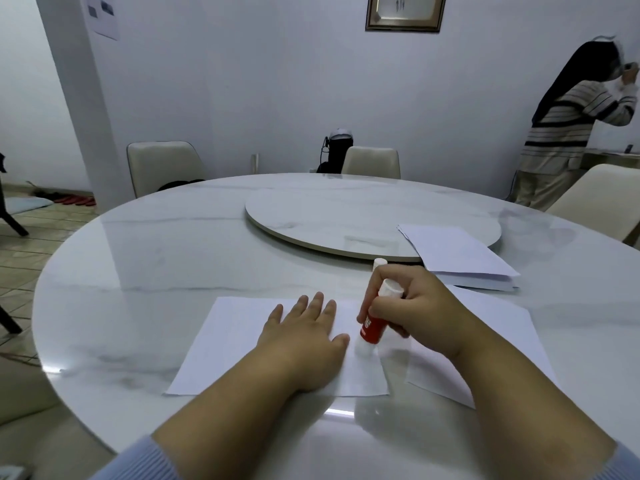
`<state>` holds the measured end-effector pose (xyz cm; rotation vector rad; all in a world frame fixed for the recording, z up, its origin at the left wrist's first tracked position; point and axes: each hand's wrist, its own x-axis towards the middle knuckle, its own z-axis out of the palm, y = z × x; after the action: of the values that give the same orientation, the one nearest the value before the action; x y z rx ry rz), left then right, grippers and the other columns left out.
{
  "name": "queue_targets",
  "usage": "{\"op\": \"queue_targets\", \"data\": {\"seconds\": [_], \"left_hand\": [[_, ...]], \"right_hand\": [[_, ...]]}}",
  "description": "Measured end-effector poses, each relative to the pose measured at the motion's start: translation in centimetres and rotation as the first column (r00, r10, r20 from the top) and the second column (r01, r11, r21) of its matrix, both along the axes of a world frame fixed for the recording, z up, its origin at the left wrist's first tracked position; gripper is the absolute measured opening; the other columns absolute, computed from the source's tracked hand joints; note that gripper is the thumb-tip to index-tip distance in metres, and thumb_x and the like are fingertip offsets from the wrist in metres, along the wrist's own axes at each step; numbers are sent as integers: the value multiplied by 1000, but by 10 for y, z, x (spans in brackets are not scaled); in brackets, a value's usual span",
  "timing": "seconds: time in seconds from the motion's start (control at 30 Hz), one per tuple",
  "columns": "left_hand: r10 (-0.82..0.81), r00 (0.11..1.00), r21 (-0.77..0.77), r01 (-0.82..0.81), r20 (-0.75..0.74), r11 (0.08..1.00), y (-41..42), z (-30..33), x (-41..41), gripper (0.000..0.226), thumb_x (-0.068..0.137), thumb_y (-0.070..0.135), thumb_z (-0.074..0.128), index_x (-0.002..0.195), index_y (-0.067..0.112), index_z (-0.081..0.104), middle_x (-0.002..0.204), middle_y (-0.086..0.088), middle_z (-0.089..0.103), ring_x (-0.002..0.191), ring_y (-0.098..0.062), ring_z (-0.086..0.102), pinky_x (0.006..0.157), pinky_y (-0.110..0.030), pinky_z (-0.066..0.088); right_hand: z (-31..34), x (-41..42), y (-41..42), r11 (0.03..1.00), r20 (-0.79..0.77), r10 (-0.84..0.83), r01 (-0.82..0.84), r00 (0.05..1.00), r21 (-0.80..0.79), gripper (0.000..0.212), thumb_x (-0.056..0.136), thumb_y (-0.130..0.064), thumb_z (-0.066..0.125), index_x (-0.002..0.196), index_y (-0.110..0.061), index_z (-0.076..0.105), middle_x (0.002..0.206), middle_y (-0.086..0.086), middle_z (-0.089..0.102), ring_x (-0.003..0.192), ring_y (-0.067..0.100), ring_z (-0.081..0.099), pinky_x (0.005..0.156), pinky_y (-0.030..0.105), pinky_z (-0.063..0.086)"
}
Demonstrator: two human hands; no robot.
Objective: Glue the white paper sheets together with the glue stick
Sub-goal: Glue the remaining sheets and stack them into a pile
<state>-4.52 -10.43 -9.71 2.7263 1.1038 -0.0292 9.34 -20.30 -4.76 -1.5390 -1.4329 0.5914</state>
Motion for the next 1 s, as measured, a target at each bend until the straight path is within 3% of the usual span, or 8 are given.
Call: {"op": "queue_targets", "data": {"seconds": [0.13,0.2,0.33,0.43,0.53,0.63,0.8,1.0], "left_hand": [[6,1000,4,-6,9,1000,-2,0,-1,62,95,50,16,149,29,-4,159,7,-12,145,-12,-11,117,-42,-8],[10,1000,-2,-10,18,1000,-3,1,-1,62,95,49,17,150,28,-2,159,7,-11,145,-11,-11,118,-41,-7],[20,999,-2,-20,31,1000,-8,2,-1,61,96,45,18,150,26,-3,159,7,-11,145,-11,-11,118,-41,-7],[21,999,1,-21,36,1000,-14,1,-1,61,96,45,18,150,25,-3,159,6,-11,145,-12,-11,118,-42,-6],[13,999,-1,-13,38,1000,-17,2,-1,61,96,44,19,150,25,-3,159,6,-11,145,-13,-11,118,-42,-5],[-3,999,-4,3,40,1000,-20,3,-1,61,96,44,20,150,25,-3,159,6,-12,145,-13,-11,119,-42,-5],[-24,998,-7,25,56,1000,-23,3,-4,62,96,45,21,150,26,-2,159,6,-12,145,-11,-11,119,-41,-6],[-40,997,4,40,63,999,-22,3,-6,62,95,47,21,150,27,-2,159,7,-12,145,-10,-11,118,-39,-7]], "right_hand": [[0,2,-4,956,-136,216,-237,967,-173,8,63,-10,54,61,-12,61,68,19,72,57,36,47,37,20,35],[3,8,-4,963,-282,247,-267,927,-35,9,65,-1,55,64,-7,63,70,22,71,56,38,45,36,20,37],[9,29,0,911,-777,252,131,576,392,13,69,3,60,65,-9,58,81,15,72,69,30,70,64,27,59],[0,41,9,857,-854,99,392,510,333,29,66,0,73,71,-13,48,80,13,69,83,25,73,82,32,58],[-15,43,23,766,-632,-380,613,675,195,38,69,1,78,73,-21,48,81,4,64,78,22,63,76,31,51],[-19,49,40,668,-322,-655,723,684,178,40,70,-2,77,79,-24,45,81,-7,61,81,21,59,64,27,42],[-21,70,68,667,-16,-744,744,668,42,43,71,-4,75,94,-17,42,94,1,58,84,22,53,61,28,35],[-30,75,71,667,72,-745,742,663,61,43,66,-18,84,74,-17,42,83,4,58,73,24,52,55,32,34]]}}
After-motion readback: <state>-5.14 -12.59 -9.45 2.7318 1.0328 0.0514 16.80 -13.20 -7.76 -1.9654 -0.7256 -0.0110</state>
